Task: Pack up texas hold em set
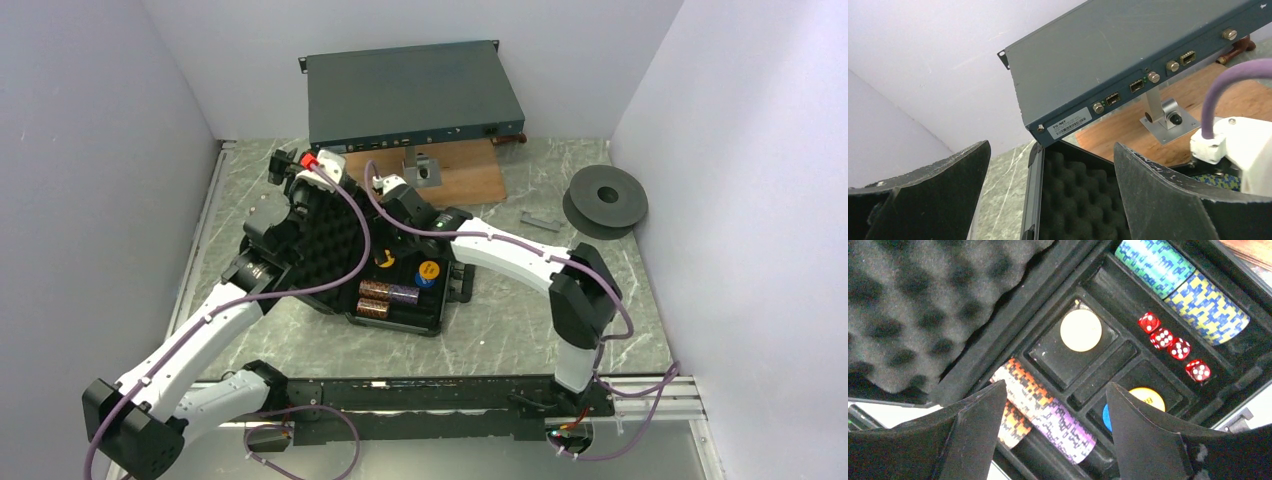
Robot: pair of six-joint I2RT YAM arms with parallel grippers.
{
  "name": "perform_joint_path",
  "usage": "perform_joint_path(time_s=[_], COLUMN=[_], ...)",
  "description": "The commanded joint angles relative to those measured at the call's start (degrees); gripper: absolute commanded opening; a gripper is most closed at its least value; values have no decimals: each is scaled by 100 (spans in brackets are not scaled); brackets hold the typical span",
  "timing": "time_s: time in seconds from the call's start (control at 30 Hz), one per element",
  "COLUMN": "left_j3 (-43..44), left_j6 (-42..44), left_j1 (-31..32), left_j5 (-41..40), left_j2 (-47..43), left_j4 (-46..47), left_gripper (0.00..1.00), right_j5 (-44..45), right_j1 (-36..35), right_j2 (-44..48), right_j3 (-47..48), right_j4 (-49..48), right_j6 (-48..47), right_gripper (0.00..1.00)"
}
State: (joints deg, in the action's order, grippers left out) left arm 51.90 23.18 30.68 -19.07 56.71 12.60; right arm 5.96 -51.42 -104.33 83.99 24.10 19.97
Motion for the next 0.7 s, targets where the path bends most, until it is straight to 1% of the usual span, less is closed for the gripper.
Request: perform_joint_path(time_s=[0.0, 0.27, 0.47, 0.57, 0.67], left_j3=[-152, -198, -237, -279, -346], left_j6=[-51, -21, 24, 73, 226], left_j1=[-14, -4, 49, 114, 228], left_j5=[283, 343, 359, 353, 253], left_j2=[-239, -266, -183, -169, -162], left_j4=[486, 542, 598, 650, 736], left_gripper=[100, 100, 100, 100, 100], right_j5=[212, 853, 1308, 1417, 1451], right_j1=[-35, -35, -12, 99, 352], right_j2=[498, 1255, 1776, 1926, 2054], right_j3=[-296, -807, -1415, -1739, -1936], right_j4=[-15, 345, 417, 428, 516], right_j6=[179, 453, 610, 713, 875], right_gripper=[76, 76, 75, 75, 73])
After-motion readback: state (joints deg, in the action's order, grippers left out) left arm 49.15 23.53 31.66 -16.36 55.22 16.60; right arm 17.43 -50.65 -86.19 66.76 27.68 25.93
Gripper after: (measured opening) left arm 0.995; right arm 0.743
